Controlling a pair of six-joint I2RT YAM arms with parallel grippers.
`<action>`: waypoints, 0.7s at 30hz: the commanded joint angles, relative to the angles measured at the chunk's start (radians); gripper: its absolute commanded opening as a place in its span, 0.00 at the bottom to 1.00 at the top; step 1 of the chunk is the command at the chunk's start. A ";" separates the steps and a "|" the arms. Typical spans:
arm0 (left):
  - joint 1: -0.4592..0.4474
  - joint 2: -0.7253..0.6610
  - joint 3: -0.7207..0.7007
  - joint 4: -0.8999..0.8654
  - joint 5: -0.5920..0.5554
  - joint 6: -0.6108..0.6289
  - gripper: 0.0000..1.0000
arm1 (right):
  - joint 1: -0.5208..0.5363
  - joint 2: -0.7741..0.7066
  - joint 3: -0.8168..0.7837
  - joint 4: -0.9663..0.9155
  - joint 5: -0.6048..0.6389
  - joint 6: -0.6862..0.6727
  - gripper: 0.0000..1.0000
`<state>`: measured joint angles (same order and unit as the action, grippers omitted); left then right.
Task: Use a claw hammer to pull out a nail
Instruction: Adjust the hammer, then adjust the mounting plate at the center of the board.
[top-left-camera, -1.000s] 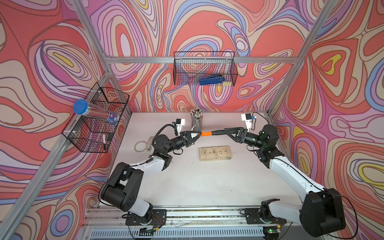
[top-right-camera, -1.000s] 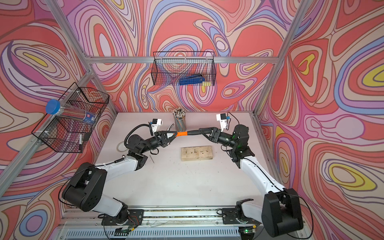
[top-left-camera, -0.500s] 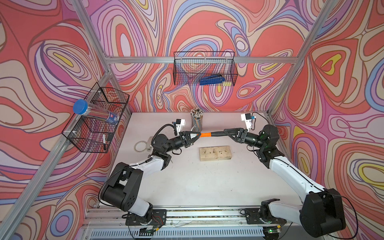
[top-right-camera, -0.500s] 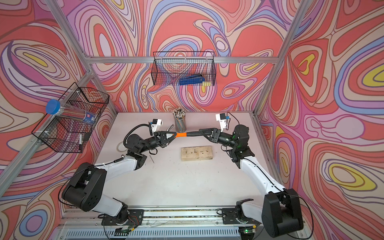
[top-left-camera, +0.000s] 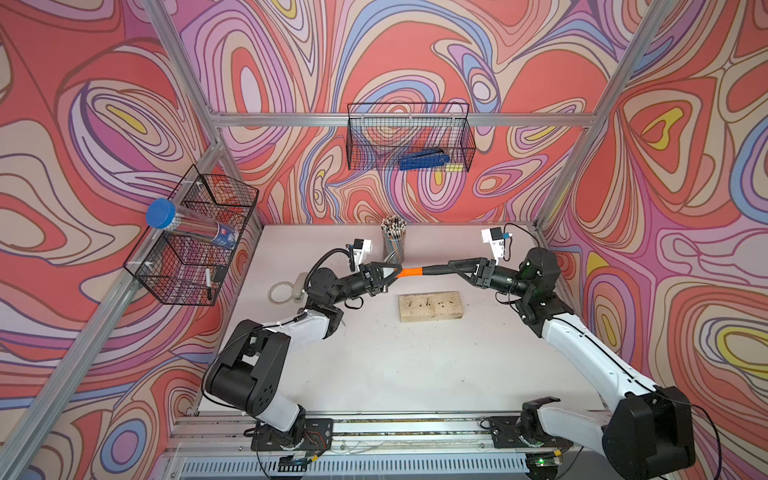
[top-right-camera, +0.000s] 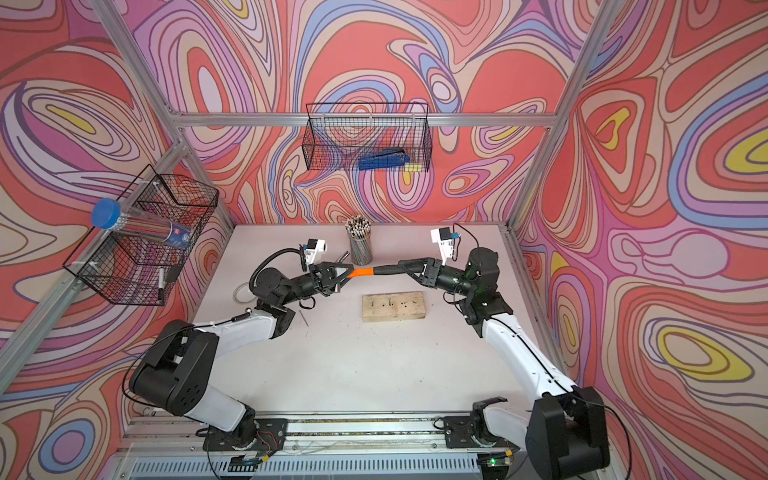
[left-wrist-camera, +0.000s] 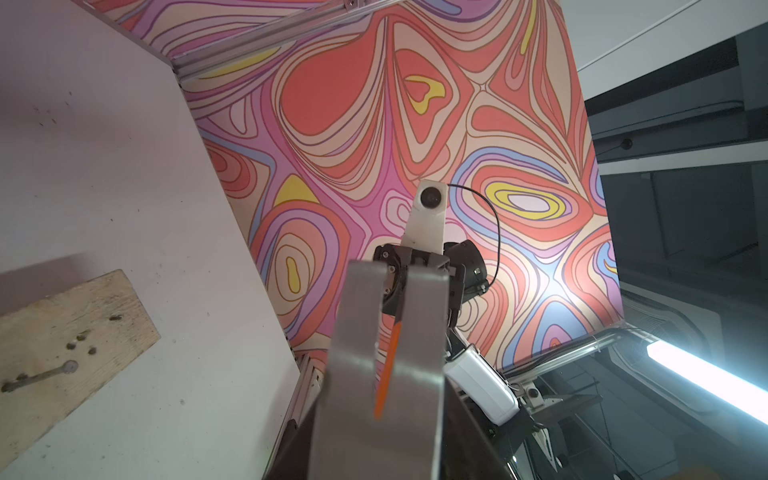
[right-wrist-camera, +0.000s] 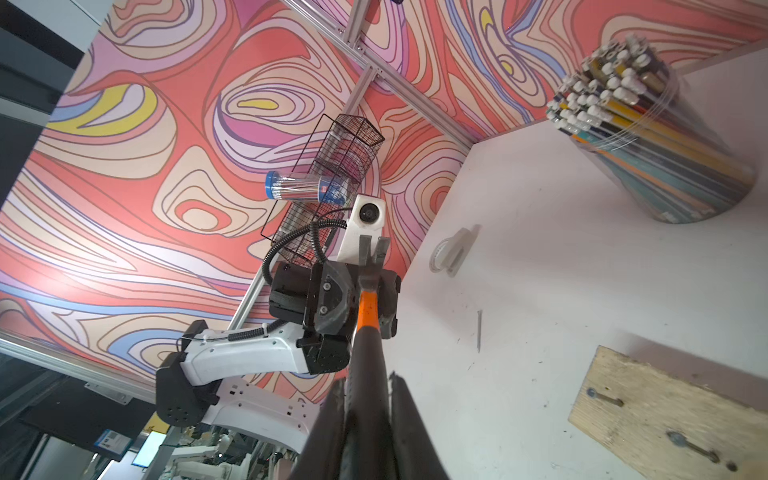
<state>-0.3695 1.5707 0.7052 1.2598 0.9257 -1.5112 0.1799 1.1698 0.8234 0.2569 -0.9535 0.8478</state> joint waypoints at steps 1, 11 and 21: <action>0.024 0.010 -0.013 0.071 -0.041 0.016 0.65 | 0.002 -0.053 0.074 -0.169 0.101 -0.155 0.00; 0.052 -0.015 -0.095 -0.238 -0.102 0.277 0.62 | 0.001 -0.068 0.331 -0.785 0.418 -0.465 0.00; -0.030 -0.121 0.185 -1.336 -0.465 0.932 0.54 | 0.003 0.004 0.544 -1.143 0.598 -0.561 0.00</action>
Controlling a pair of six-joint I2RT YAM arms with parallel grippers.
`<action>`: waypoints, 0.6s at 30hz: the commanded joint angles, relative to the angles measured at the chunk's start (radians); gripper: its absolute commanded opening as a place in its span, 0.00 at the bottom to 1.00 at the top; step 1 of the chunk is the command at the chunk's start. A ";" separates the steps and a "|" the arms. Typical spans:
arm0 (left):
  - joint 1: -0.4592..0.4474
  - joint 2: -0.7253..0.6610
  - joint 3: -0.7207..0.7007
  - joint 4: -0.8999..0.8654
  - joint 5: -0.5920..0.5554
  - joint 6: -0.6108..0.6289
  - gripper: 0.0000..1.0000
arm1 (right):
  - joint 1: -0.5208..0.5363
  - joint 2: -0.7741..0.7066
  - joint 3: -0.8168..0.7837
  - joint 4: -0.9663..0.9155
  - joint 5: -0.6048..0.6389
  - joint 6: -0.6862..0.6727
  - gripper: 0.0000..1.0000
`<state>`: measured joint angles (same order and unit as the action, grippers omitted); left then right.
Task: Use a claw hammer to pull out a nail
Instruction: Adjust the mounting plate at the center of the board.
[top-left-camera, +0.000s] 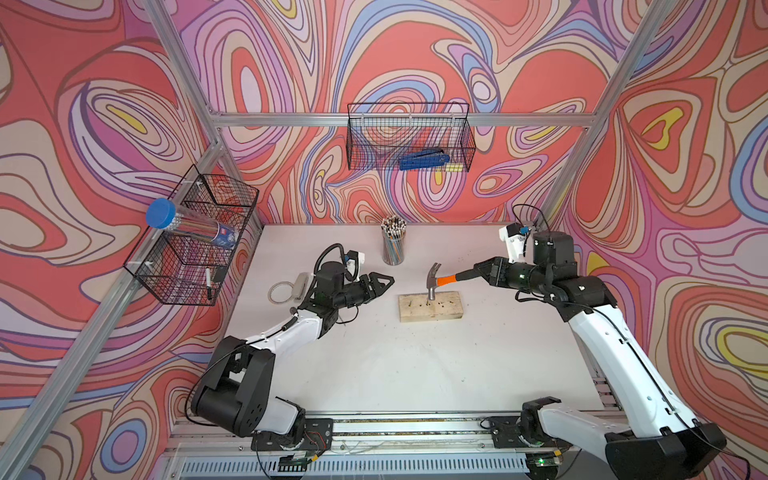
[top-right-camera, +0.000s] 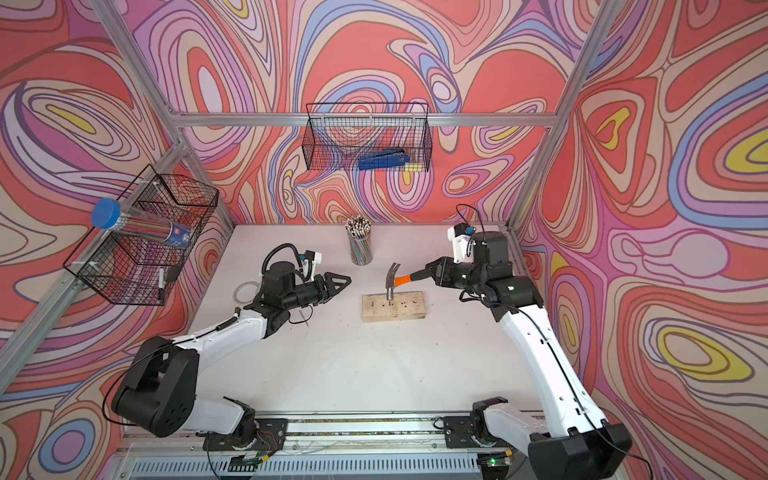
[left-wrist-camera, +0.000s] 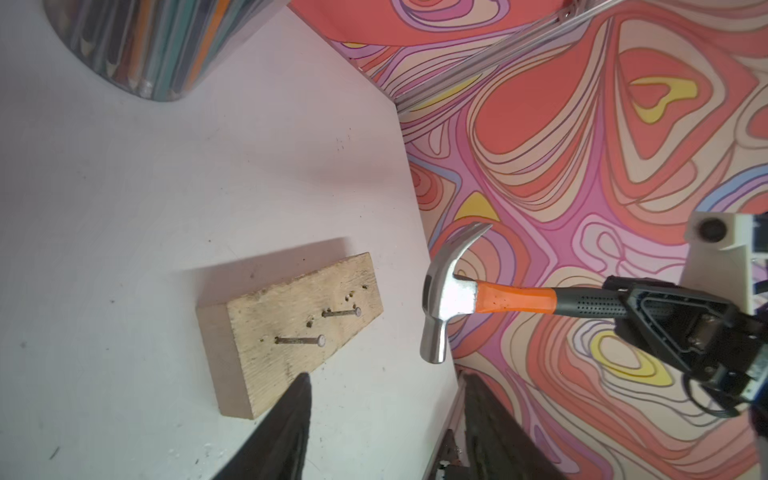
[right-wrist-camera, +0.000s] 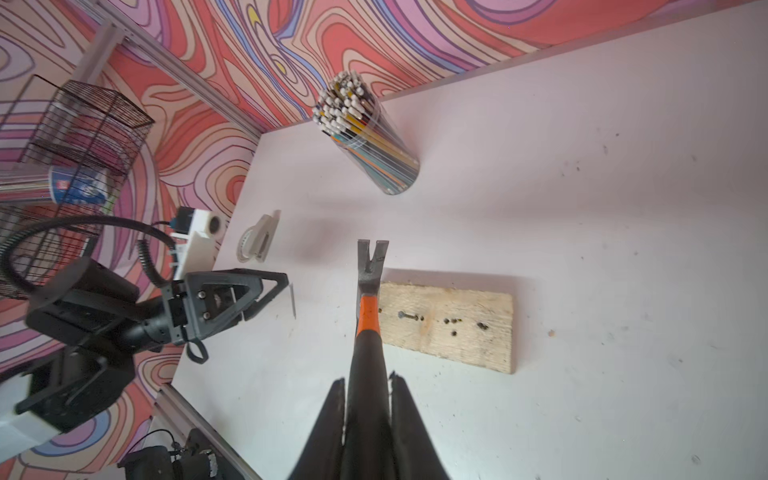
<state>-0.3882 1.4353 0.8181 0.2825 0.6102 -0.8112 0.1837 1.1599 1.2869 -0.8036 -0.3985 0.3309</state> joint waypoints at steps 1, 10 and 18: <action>-0.020 0.033 0.095 -0.393 -0.170 0.259 0.53 | -0.001 0.024 0.100 -0.104 0.048 -0.048 0.00; -0.133 0.241 0.278 -0.524 -0.299 0.391 0.52 | -0.001 0.054 0.132 -0.172 0.043 -0.055 0.00; -0.156 0.433 0.430 -0.561 -0.357 0.404 0.51 | 0.002 0.056 0.104 -0.184 0.030 -0.062 0.00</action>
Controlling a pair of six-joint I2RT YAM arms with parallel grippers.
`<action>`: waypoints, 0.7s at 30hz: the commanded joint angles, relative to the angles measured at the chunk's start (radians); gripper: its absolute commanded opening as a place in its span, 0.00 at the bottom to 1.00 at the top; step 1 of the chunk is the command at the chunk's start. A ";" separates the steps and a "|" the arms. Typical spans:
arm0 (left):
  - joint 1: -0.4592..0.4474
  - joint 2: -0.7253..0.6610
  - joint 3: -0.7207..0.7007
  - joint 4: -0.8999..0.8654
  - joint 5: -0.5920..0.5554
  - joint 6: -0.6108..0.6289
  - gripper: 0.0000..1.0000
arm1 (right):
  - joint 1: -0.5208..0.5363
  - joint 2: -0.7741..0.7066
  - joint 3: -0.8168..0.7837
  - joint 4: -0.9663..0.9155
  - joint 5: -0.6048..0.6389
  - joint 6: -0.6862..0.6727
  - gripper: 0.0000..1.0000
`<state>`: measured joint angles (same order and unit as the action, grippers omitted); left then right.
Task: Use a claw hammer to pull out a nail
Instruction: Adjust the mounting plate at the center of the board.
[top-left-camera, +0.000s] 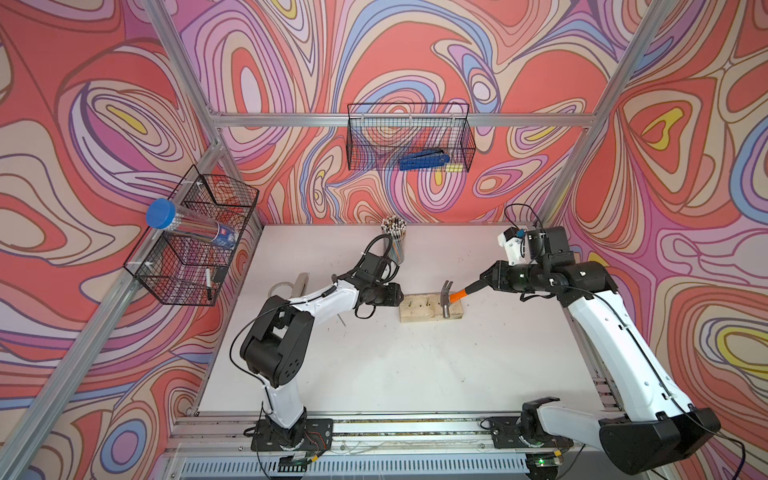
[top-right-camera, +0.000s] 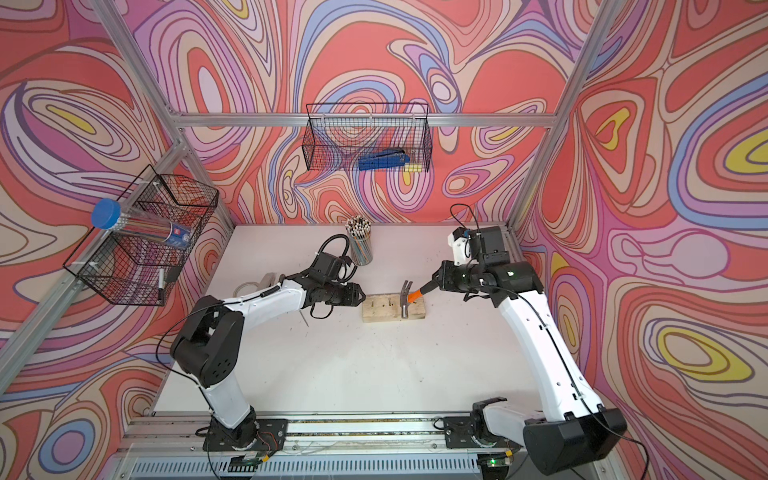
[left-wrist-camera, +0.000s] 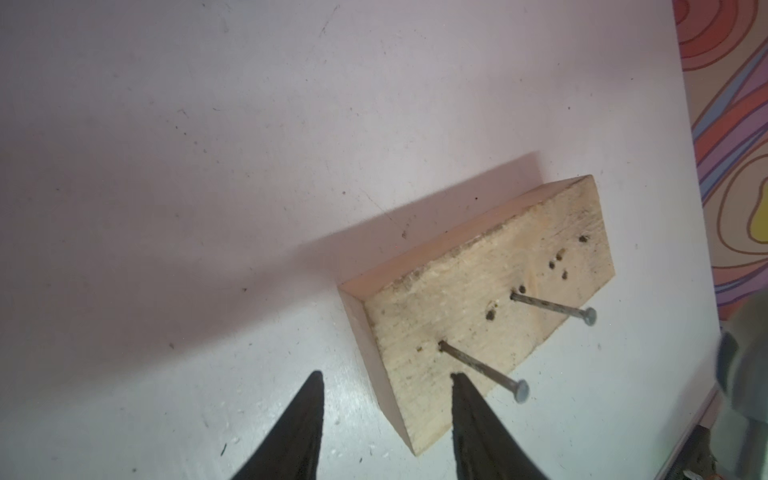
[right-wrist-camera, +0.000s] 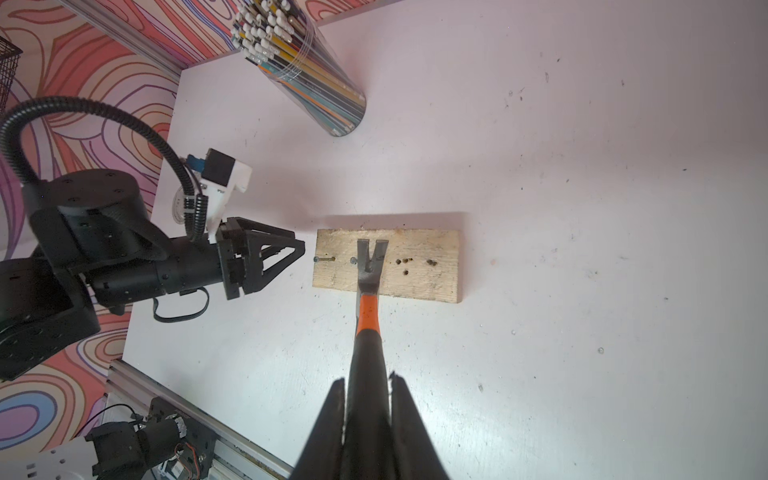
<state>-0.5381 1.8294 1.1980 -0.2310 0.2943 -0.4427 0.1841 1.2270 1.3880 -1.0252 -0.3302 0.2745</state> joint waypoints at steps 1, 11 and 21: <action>-0.006 0.061 0.070 -0.053 -0.044 0.036 0.52 | 0.002 -0.011 0.000 0.037 -0.038 -0.005 0.00; -0.006 0.205 0.215 -0.101 -0.133 0.026 0.52 | 0.009 -0.035 -0.049 0.070 -0.060 0.012 0.00; -0.008 0.171 0.157 -0.106 -0.048 0.030 0.43 | 0.011 -0.004 -0.034 0.055 -0.058 -0.007 0.00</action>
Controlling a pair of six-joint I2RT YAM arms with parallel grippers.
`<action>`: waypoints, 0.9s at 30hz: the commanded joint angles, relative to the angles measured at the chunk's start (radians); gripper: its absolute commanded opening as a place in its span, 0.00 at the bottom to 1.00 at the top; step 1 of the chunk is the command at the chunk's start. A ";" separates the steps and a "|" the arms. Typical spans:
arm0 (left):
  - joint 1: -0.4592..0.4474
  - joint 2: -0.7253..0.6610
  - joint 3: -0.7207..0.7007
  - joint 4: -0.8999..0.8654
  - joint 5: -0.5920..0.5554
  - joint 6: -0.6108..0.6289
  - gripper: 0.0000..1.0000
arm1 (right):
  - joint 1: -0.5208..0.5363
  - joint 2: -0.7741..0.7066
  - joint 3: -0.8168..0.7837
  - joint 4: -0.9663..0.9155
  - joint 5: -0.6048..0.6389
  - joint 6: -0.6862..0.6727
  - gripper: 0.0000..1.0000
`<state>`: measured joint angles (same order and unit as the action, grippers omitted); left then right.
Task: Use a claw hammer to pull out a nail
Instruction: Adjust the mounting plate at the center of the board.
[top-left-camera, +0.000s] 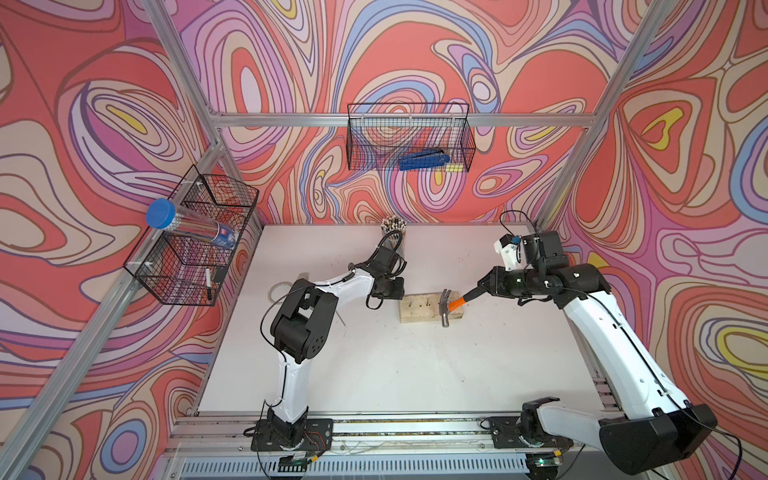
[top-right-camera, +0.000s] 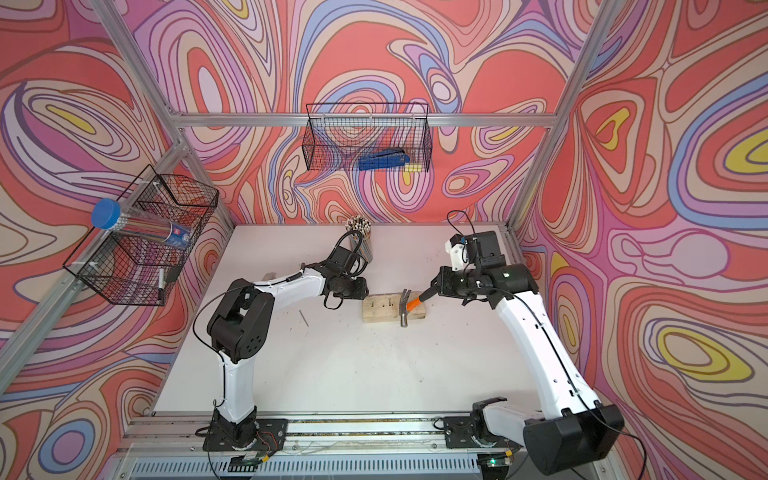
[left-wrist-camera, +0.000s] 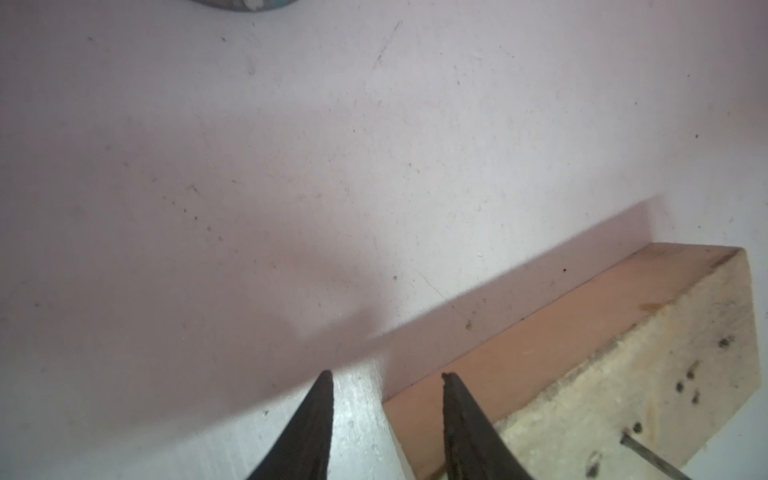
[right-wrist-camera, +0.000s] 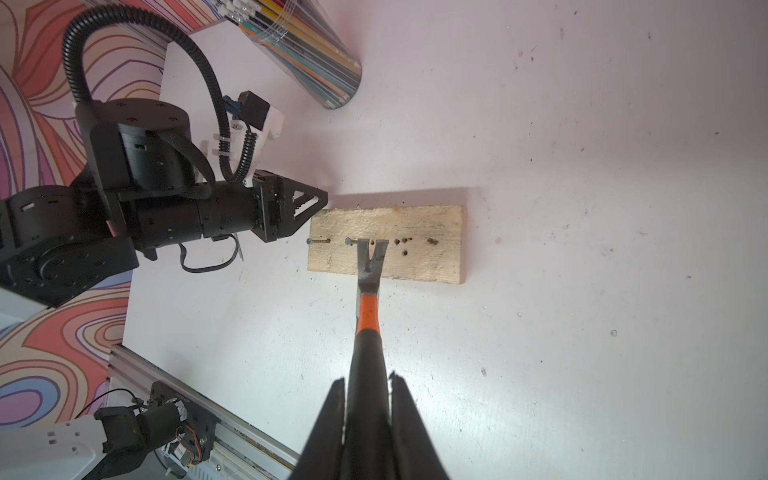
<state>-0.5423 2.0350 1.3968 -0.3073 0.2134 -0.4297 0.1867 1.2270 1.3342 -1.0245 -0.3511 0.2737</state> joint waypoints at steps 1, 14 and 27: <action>-0.004 -0.044 -0.053 -0.026 0.041 0.016 0.43 | 0.010 0.002 0.024 0.048 -0.036 -0.008 0.00; -0.035 -0.307 -0.266 0.074 0.021 0.119 0.58 | 0.127 0.145 0.200 -0.138 0.141 -0.063 0.00; -0.135 -0.321 -0.308 0.154 0.077 0.345 0.62 | 0.171 0.217 0.282 -0.203 0.155 -0.076 0.00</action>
<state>-0.6716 1.6871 1.0565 -0.1669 0.3054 -0.1627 0.3428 1.4418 1.5738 -1.2346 -0.1871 0.2024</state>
